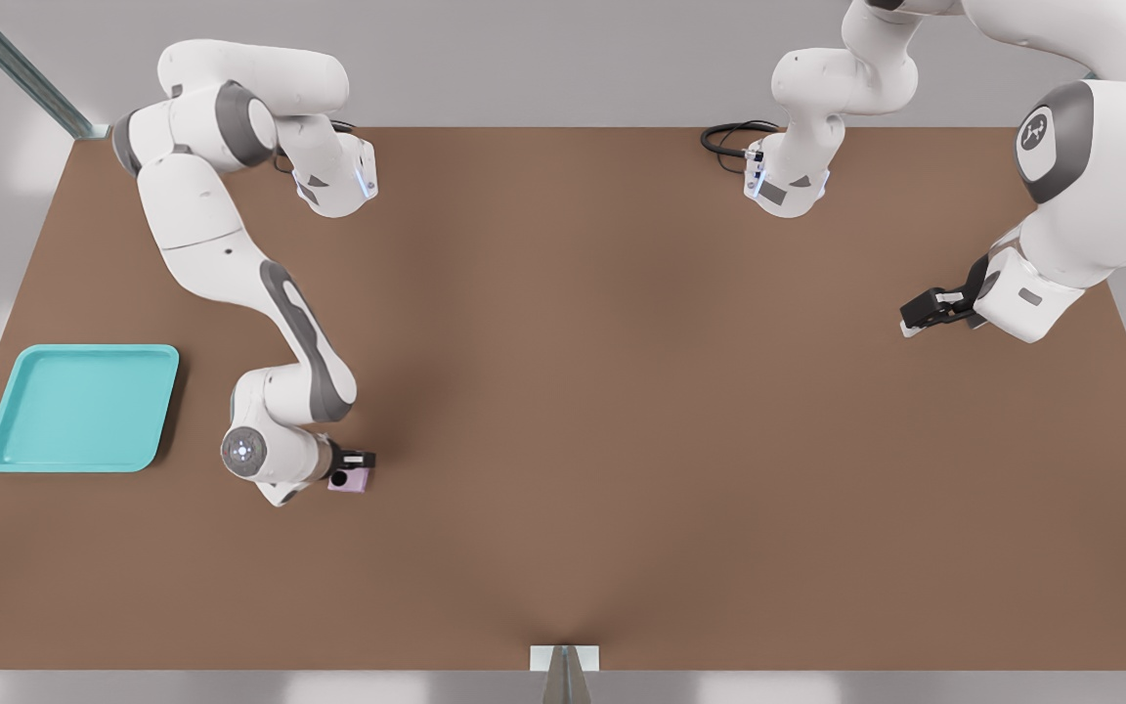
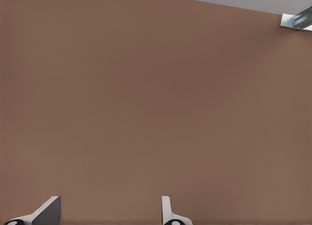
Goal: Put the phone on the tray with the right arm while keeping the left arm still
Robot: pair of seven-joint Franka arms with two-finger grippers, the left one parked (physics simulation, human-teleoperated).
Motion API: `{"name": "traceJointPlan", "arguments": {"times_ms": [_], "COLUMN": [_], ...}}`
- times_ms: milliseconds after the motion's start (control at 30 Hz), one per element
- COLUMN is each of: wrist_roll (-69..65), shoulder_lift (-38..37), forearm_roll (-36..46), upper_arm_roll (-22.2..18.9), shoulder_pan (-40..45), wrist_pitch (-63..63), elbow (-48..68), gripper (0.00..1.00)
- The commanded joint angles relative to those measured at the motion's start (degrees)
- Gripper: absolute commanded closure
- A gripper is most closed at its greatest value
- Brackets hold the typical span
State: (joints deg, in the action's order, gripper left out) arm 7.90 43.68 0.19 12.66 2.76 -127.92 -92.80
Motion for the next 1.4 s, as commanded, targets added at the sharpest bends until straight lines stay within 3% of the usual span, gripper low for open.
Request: {"name": "traceJointPlan", "arguments": {"times_ms": [0,300,467,700,733,767,900,967,1000,1067,1167,1200,1233,1267,1300,1333,1367], "wrist_roll": [-2.63,-23.89,-39.01,-44.37,-44.64,-44.64,-44.38,-38.95,-28.94,-13.62,-5.27,-4.48,-4.73,-6.05,-7.64,-7.99,-7.81], "shoulder_lift": [-1.06,-11.08,-11.78,-10.20,-9.41,-9.14,-9.49,-12.21,-15.11,-15.74,-16.96,-23.80,-31.45,-35.24,-35.51,-34.72,-29.63], "forearm_roll": [-0.28,-1.42,-3.18,-5.46,-5.64,-5.64,-5.55,-6.51,-10.29,-17.94,-18.56,-16.89,-11.20,-6.00,-3.27,-1.16,-0.98], "upper_arm_roll": [0.09,0.09,0.09,-0.09,-0.09,-0.17,0.00,6.23,10.97,23.72,28.47,28.22,18.25,-3.40,-14.57,-17.31,-17.40], "shoulder_pan": [0.23,18.77,30.55,36.17,36.79,36.97,36.70,34.78,32.40,31.61,24.57,24.49,18.29,0.33,-8.81,-10.23,-10.23], "wrist_pitch": [0.21,10.76,13.40,14.89,14.54,14.54,15.07,21.04,21.39,23.76,32.73,31.50,31.94,33.43,36.94,40.72,49.42], "elbow": [-0.36,-3.53,-3.53,-3.79,-3.61,-3.44,-1.07,7.89,8.25,10.89,16.86,12.48,7.47,5.18,6.66,9.91,19.57], "gripper": [0.24,0.24,0.24,0.23,0.17,0.03,0.00,0.00,0.00,0.00,0.00,0.00,0.00,0.00,0.00,0.00,0.02]}}
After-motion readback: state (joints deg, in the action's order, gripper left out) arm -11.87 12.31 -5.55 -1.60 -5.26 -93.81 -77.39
